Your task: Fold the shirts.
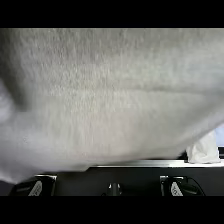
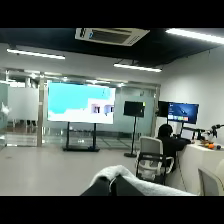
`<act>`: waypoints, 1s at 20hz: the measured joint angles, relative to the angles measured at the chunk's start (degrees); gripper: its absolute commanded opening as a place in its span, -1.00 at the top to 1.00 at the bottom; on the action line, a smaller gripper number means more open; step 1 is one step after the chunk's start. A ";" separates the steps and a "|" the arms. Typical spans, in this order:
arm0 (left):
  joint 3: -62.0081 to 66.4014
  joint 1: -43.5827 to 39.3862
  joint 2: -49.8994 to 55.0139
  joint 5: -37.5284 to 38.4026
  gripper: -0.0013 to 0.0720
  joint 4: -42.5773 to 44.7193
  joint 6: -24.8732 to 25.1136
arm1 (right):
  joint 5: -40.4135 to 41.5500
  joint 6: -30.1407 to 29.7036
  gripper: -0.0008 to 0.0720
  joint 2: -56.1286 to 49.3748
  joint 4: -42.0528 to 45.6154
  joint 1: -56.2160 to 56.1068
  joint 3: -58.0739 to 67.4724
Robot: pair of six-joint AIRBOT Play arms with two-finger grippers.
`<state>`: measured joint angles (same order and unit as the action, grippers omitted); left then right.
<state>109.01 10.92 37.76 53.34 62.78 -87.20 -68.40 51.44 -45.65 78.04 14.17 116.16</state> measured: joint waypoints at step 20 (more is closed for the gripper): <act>-26.40 -8.46 50.56 -5.14 0.90 3.32 3.28 | -3.13 3.85 0.94 -58.99 7.26 -9.53 -6.36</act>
<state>82.61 2.46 88.31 48.21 66.11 -83.92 -71.53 55.29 -104.64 85.30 4.64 109.80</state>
